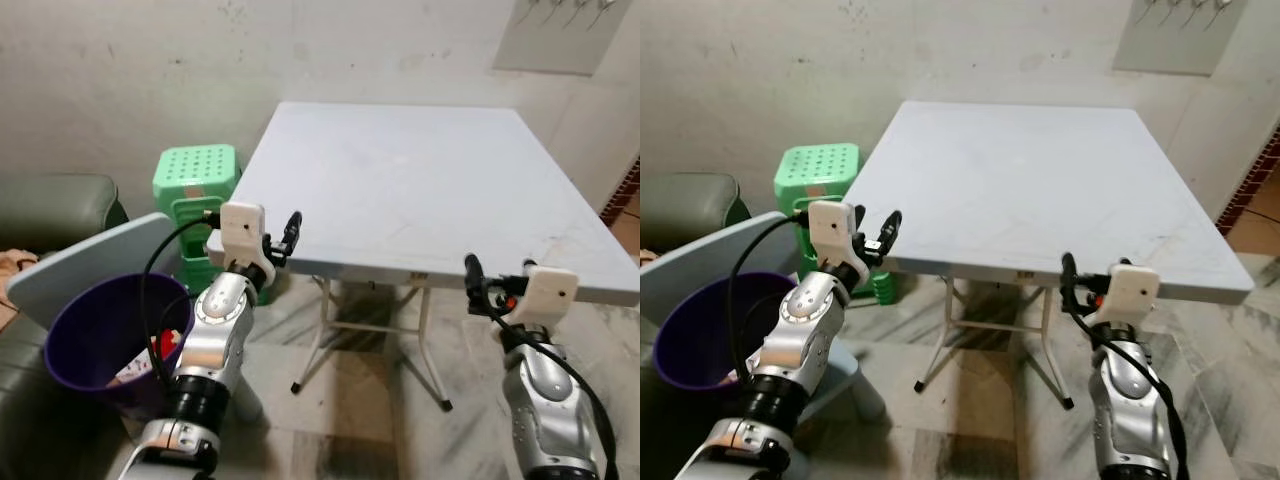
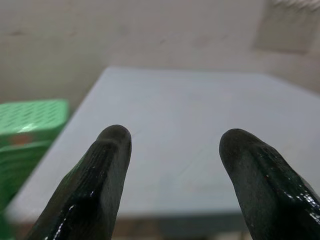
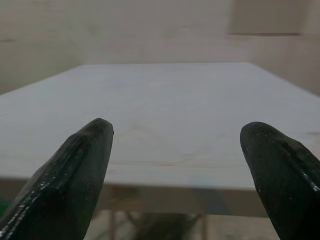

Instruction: Picking trash to rubbish bin

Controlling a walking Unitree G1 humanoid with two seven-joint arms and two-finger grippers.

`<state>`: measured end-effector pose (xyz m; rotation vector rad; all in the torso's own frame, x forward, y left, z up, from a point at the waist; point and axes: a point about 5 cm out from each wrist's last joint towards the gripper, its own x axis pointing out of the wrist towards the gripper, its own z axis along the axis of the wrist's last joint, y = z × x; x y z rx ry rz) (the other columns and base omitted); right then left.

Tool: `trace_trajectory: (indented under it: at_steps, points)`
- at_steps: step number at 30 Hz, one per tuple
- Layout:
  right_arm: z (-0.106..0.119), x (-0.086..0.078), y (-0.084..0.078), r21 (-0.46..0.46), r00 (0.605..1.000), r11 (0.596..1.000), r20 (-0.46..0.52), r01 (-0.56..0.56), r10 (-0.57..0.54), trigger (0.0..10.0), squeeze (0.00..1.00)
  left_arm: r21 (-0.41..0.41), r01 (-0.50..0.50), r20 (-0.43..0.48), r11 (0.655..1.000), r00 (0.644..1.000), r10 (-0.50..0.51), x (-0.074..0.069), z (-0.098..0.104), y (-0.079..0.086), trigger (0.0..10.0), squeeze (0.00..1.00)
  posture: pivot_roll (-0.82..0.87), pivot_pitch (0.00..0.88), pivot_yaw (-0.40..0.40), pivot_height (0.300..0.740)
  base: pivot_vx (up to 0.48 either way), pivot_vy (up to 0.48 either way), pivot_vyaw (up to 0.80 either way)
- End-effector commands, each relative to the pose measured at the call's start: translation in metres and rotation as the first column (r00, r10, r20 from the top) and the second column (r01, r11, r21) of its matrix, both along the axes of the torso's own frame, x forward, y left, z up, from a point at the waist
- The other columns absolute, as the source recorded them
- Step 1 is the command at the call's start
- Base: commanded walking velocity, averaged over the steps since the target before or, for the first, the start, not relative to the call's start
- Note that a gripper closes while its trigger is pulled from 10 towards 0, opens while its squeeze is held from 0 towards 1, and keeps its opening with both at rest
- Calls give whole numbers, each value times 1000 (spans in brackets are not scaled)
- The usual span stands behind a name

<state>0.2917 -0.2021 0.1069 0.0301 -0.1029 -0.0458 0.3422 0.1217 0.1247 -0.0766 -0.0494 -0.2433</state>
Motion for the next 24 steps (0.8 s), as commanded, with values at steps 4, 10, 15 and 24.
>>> trace_trajectory:
  at_steps: [4,10,15,24]
  points:
    - [-7,-5,8,-13,999,999,-8,-37,37,10000,0,32,5,-18,999,1000,-4,-10,-11,-1,10000,0,2,0,47,740,0,0,0]
    - [-15,-12,13,-1,998,998,-26,-57,57,10000,0,55,-5,-47,998,999,8,-20,-25,7,10000,0,7,0,36,740,0,0,0]
    - [-33,-24,19,-7,993,996,-76,-88,87,10000,0,64,33,-99,997,995,-27,-32,-43,11,10000,0,13,0,30,740,0,0,0]
    - [-101,-56,7,-37,940,997,-336,-73,57,10000,0,141,115,-242,983,967,-78,-62,-99,11,10000,0,27,9,26,740,0,0,0]
